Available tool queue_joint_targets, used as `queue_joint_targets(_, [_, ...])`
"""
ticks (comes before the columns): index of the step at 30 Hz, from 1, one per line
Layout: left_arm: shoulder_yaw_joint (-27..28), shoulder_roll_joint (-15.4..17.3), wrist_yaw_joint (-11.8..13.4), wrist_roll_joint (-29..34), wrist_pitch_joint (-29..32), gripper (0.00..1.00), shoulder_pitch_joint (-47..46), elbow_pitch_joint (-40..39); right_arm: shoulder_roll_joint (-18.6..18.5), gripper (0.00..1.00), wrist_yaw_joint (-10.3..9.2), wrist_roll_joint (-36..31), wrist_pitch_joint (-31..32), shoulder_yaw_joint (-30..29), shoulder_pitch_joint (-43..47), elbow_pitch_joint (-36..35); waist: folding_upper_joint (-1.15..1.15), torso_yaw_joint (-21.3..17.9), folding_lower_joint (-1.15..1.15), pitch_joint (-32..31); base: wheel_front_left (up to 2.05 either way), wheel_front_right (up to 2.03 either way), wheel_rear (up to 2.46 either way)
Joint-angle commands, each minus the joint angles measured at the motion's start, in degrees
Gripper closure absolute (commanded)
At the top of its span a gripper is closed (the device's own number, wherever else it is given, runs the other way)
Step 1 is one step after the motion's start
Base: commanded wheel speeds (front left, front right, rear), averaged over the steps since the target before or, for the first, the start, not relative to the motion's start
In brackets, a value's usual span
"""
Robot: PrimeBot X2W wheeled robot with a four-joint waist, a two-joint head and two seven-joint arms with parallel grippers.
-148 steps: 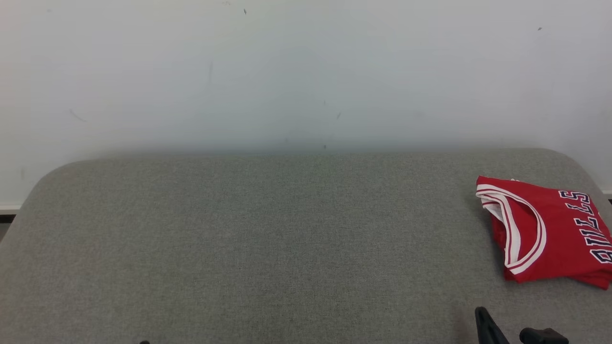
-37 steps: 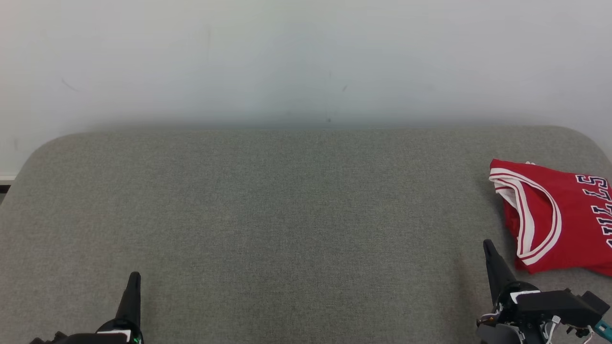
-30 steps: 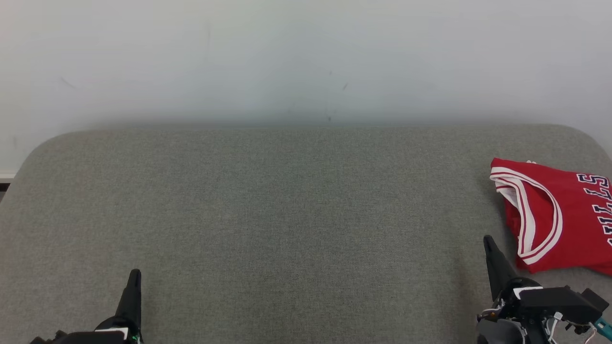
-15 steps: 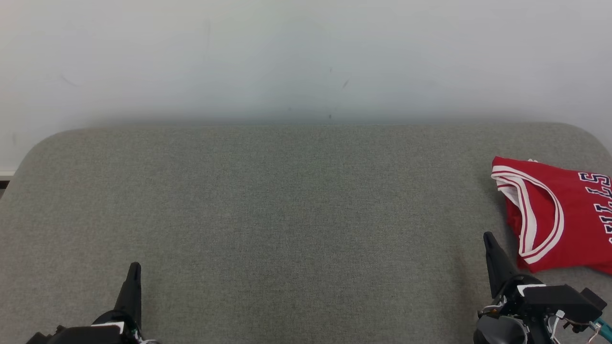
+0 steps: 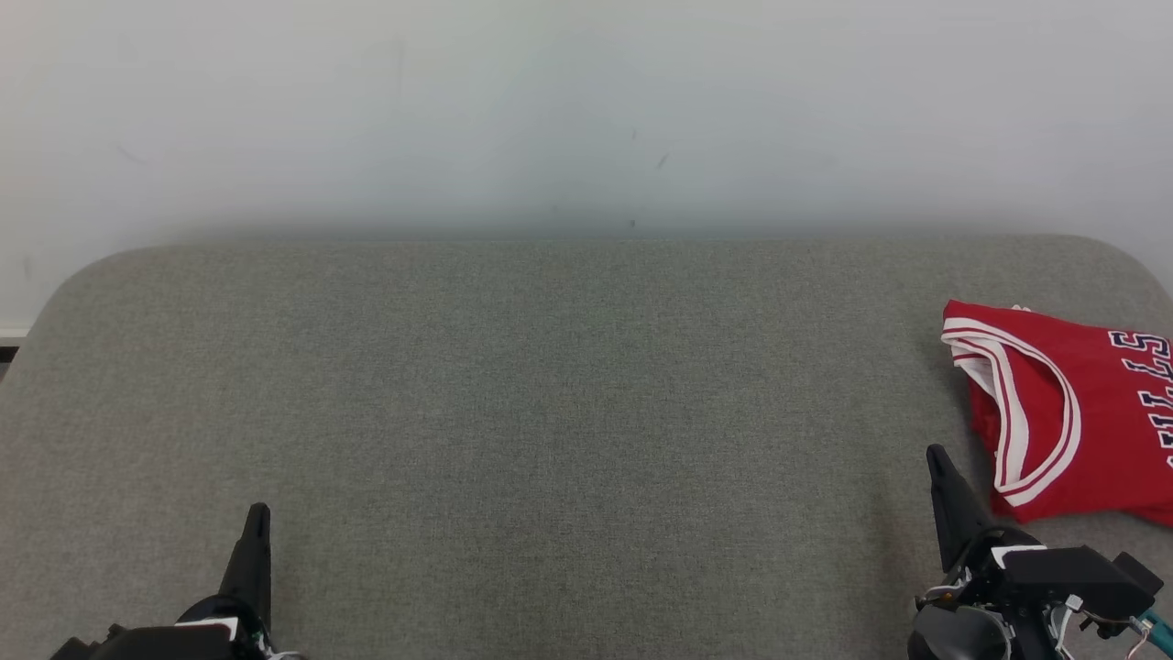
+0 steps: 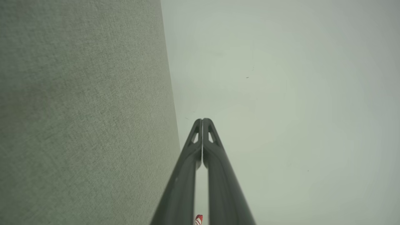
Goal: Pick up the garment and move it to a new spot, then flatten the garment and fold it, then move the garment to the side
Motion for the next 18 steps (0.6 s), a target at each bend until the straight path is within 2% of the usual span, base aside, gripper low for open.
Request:
queue_joint_targets(1, [0.18,-0.08,-0.14,-0.26,0.14,1.00,-0.23,-0.17,-0.15,1.00,0.08,0.02,0.20,-0.06,-0.62,0.00,0.00,0.00,0.00,0.00,0.00,0.00,0.00])
queue_joint_targets(18, [0.17,-0.08,-0.14,-0.27,0.13,1.00,-0.23,-0.18,-0.15,1.00,0.08,0.02,0.20,-0.05,-0.62,0.00,0.00,0.00,0.00,0.00,0.00,0.00,0.00])
